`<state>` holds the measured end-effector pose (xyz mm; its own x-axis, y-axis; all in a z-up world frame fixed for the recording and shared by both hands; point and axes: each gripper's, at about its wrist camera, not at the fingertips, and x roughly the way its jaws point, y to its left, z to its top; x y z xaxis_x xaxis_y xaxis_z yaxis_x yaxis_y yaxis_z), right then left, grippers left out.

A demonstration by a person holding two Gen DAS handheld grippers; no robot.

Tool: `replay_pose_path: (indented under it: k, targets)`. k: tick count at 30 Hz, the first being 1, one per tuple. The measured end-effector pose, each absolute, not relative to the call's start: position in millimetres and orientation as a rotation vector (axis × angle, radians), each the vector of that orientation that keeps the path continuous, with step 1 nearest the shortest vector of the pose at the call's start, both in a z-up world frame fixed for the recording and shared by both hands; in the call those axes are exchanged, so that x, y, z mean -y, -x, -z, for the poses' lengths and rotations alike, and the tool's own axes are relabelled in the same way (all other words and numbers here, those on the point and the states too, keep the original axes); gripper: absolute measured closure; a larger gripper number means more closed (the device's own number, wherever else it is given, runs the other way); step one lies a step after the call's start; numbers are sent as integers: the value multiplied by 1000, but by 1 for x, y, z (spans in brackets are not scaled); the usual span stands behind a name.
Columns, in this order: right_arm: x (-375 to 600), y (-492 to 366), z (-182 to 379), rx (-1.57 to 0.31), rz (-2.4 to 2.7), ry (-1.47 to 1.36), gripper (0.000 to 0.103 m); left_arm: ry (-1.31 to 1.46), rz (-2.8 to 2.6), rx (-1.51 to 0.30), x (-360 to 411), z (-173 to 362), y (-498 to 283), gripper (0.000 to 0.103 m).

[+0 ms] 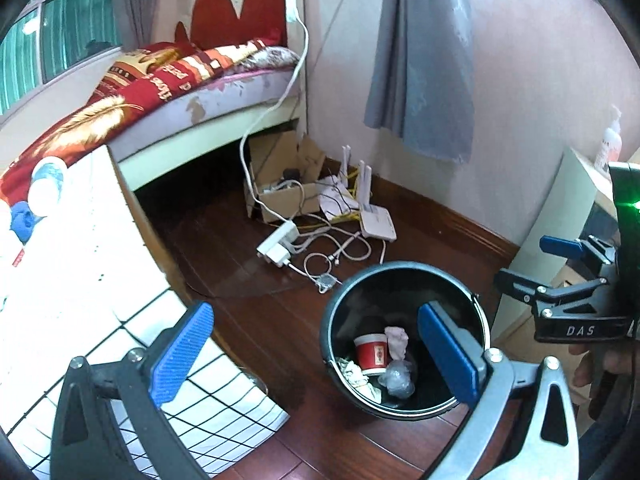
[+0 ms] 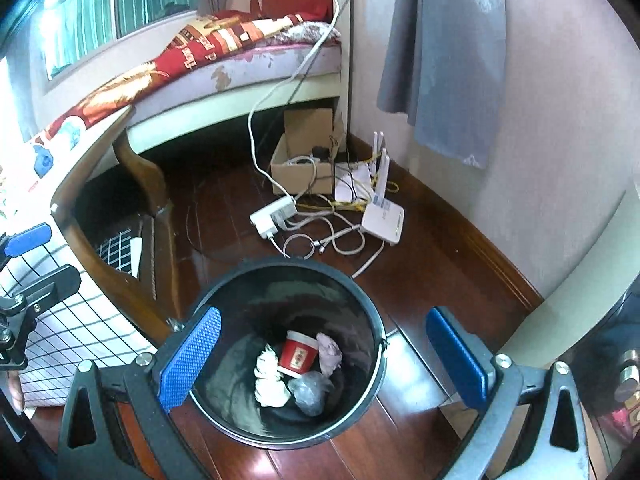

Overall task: Collect trash
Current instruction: 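Move both empty grippers back toward the table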

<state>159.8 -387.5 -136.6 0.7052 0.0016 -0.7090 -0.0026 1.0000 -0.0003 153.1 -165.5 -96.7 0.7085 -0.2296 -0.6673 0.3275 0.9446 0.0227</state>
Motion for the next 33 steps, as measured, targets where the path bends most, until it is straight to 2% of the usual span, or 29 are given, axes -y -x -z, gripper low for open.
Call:
replay_pose_path:
  k: [19,28,33]
  targets:
    - [295,-164,87,-682,-137,54,0,-70,136,-635,75,56,-131,0]
    - [224,-171,64,-619,-262,76,0,-1,-1,-603,-3,44,-110,0]
    - [171,-179,57,-642,-350,103,0,37,-105,-601,-57,44,-101,0]
